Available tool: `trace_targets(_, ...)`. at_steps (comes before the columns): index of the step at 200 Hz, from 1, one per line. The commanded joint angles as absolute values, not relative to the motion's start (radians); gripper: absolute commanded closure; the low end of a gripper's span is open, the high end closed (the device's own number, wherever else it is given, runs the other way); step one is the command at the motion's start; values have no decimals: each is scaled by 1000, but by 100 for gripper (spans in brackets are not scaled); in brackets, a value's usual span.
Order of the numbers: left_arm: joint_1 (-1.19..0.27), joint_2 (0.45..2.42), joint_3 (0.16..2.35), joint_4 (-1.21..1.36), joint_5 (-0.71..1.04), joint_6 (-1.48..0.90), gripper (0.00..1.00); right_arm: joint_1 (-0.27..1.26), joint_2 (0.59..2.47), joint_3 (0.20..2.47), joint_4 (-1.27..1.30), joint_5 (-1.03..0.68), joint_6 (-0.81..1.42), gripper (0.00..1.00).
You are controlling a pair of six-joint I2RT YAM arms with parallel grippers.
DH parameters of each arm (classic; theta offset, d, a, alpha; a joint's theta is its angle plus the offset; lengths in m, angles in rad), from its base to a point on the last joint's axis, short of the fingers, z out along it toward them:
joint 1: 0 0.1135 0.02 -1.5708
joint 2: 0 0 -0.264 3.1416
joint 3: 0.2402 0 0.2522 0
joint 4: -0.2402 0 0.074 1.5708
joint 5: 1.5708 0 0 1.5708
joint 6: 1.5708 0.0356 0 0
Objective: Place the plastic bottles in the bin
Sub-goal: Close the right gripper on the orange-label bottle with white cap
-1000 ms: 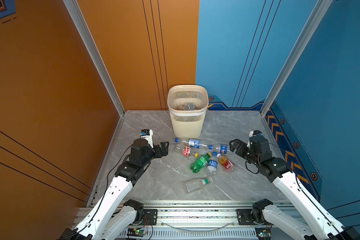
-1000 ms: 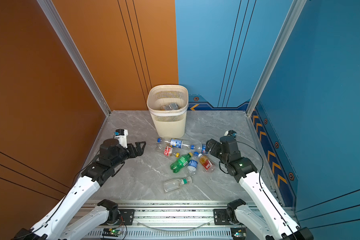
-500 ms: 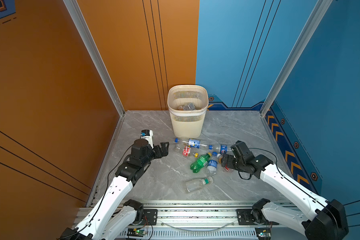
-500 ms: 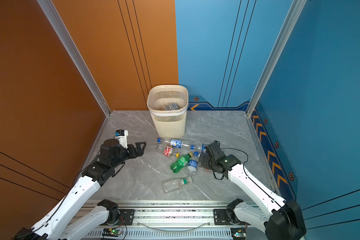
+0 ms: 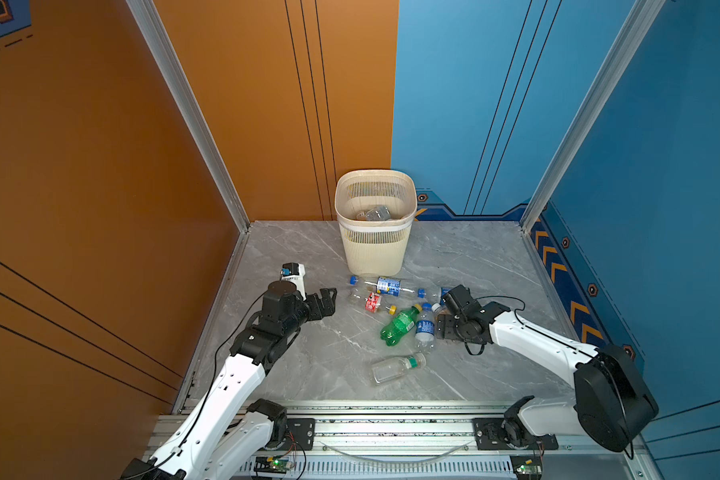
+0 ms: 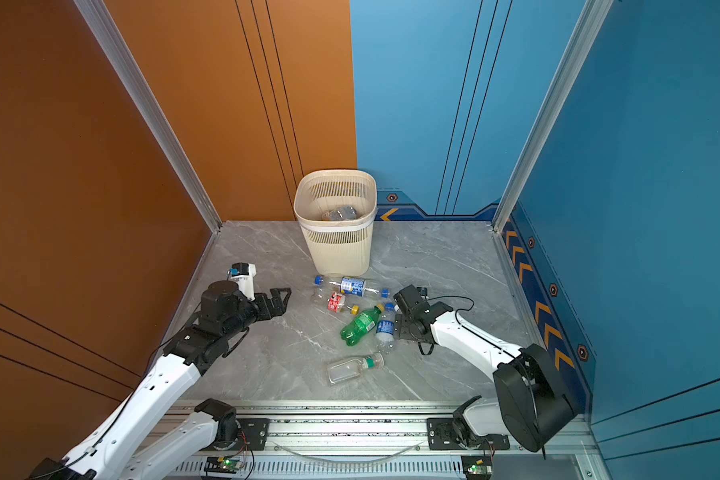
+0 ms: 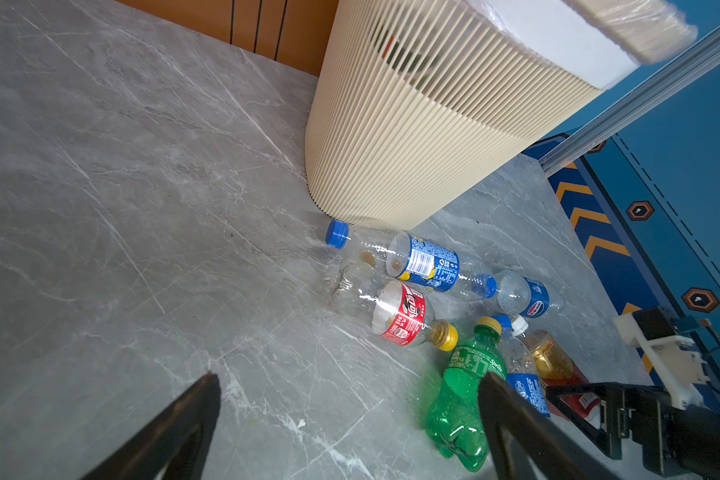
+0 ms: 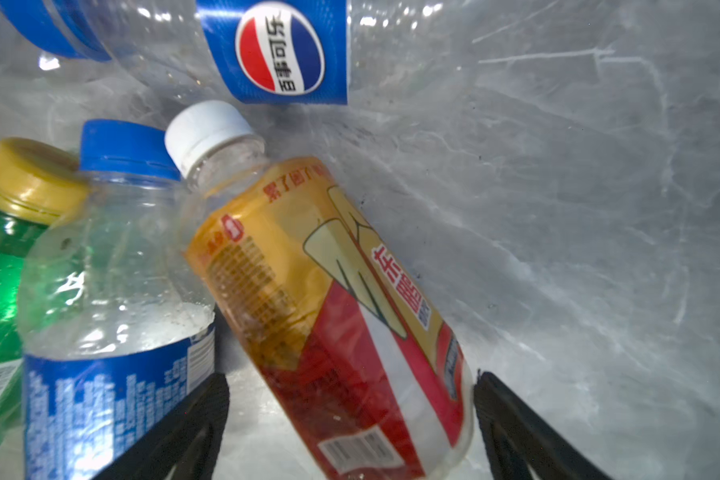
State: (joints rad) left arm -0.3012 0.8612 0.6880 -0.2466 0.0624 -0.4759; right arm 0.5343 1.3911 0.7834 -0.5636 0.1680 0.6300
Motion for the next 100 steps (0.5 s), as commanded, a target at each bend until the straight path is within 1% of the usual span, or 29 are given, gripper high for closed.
trace_targets(1,-291,838,676,-276,48,-456,2,541,1429,784,-520,221,611,7)
trace_targets(27,-284,837,675,-280,51,-453,2,543,1461,806,-523,257,597,7)
trace_targets(51,-279,838,675,-282,56,-451,2,542,1453,832,-537,292,572,6)
trace_targets(100,-271,845,670,-281,67,-451,2,535,1504,874,-527,288,526,3)
